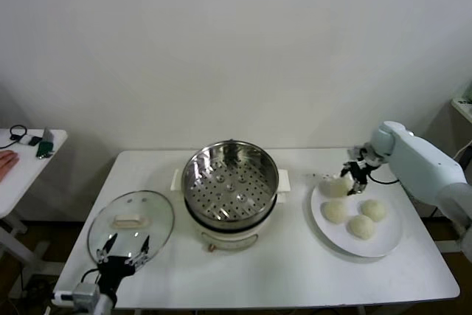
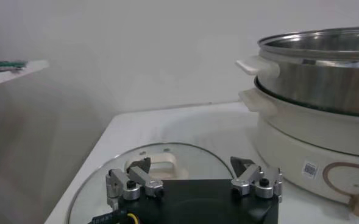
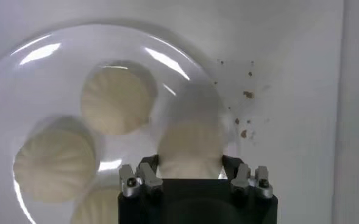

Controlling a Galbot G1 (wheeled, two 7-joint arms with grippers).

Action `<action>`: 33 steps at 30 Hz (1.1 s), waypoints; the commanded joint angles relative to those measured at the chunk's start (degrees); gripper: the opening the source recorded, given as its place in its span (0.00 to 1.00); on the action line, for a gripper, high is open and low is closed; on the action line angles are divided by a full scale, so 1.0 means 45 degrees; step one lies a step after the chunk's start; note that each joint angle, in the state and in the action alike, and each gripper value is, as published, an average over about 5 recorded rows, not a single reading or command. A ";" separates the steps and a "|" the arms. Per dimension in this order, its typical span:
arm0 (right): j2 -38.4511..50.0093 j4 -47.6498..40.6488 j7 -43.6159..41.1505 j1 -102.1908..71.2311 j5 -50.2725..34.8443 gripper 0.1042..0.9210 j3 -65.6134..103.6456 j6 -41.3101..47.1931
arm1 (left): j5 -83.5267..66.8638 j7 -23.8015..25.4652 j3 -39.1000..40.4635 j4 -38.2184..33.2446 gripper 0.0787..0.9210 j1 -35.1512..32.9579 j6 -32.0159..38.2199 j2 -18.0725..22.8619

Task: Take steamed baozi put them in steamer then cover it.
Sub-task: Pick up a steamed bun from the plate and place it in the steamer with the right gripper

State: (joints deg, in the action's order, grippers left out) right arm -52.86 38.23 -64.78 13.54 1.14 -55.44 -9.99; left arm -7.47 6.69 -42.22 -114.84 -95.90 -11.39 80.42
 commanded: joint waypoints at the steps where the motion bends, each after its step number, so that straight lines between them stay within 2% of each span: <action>1: 0.0451 0.3116 -0.0302 0.5230 -0.3155 0.72 -0.4650 -0.0437 | 0.0031 -0.0003 0.0028 -0.0148 0.88 -0.0030 0.0008 0.0009; 4: 0.0088 0.4632 -0.0377 0.7257 -0.4218 0.71 -0.5915 -0.0657 | 0.0024 -0.0019 0.0077 -0.0144 0.88 -0.0044 0.0041 -0.0058; 9: -0.0830 0.7522 -0.0211 0.9182 -0.4837 0.71 -0.6890 -0.1230 | 0.0054 -0.0041 0.0152 -0.0028 0.88 0.0043 0.0080 -0.0168; 12: -0.1547 0.8876 0.0103 0.9553 -0.4559 0.71 -0.7072 -0.1637 | 0.0102 -0.0044 0.0169 0.0078 0.88 0.0120 0.0119 -0.0201; 15: -0.2428 0.9456 0.0536 0.9195 -0.3491 0.70 -0.6962 -0.2213 | 0.0194 -0.0043 0.0161 0.0156 0.88 0.0175 0.0192 -0.0201; 19: -0.3479 0.9087 0.1076 0.7974 -0.1836 0.70 -0.6623 -0.2760 | 0.0326 -0.0038 0.0097 0.0155 0.88 0.0180 0.0330 -0.0156; 25: -0.4555 0.7014 0.1889 0.5843 0.0499 0.70 -0.6105 -0.3180 | 0.0335 -0.0048 0.0031 0.0194 0.88 0.0126 0.0487 -0.0109; 33: -0.5358 0.4640 0.2351 0.3801 0.1661 0.70 -0.5210 -0.3394 | 0.0351 -0.0040 0.0040 0.0256 0.88 0.0086 0.0592 -0.0130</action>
State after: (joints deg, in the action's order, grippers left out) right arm -71.23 66.15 -57.19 38.55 0.64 -80.54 -22.91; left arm -6.05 6.48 -41.98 -113.88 -95.55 -8.99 79.90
